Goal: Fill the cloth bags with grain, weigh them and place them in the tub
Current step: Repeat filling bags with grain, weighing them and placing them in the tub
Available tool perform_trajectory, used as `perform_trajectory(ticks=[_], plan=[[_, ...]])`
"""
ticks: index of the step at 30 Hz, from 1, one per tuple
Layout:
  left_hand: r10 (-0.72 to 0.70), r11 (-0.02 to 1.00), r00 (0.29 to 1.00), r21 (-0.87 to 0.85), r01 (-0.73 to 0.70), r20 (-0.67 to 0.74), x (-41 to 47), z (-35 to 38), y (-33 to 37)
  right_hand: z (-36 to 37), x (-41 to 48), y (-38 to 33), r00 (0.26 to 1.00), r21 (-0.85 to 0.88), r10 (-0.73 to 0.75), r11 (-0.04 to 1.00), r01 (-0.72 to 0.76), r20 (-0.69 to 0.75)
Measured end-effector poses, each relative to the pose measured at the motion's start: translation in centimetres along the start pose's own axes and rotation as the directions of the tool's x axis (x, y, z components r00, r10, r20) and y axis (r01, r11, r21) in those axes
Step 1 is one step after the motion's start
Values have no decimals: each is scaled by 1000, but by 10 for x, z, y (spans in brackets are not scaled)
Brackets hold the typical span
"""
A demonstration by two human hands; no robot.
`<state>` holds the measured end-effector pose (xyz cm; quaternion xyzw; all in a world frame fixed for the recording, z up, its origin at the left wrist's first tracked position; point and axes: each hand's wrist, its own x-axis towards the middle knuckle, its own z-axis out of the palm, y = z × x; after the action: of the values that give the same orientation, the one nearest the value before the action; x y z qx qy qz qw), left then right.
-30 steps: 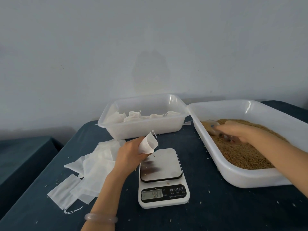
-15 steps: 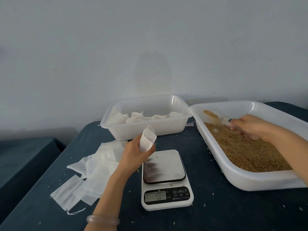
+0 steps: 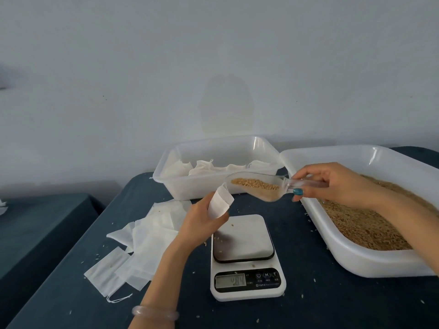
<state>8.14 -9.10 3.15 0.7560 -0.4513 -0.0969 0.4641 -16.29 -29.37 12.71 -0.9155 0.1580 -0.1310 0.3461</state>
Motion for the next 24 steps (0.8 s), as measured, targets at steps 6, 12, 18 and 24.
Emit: perform_trajectory(ticks=[6, 12, 18, 24], plan=[[19, 999, 1000, 33, -19, 21, 0, -3, -4, 1, 2, 1, 1000, -95, -24, 995, 24, -5], [62, 991, 995, 114, -70, 73, 0, 0, -2, -6, 6, -4, 998, -218, -66, 973, 69, 19], [99, 984, 990, 142, -113, 97, -3, 3, 4, -16, 20, -16, 987, -413, -163, 899, 146, -5], [101, 983, 987, 138, -118, 127, -4, 3, 6, -19, 29, -30, 962, -505, -270, 826, 250, 36]])
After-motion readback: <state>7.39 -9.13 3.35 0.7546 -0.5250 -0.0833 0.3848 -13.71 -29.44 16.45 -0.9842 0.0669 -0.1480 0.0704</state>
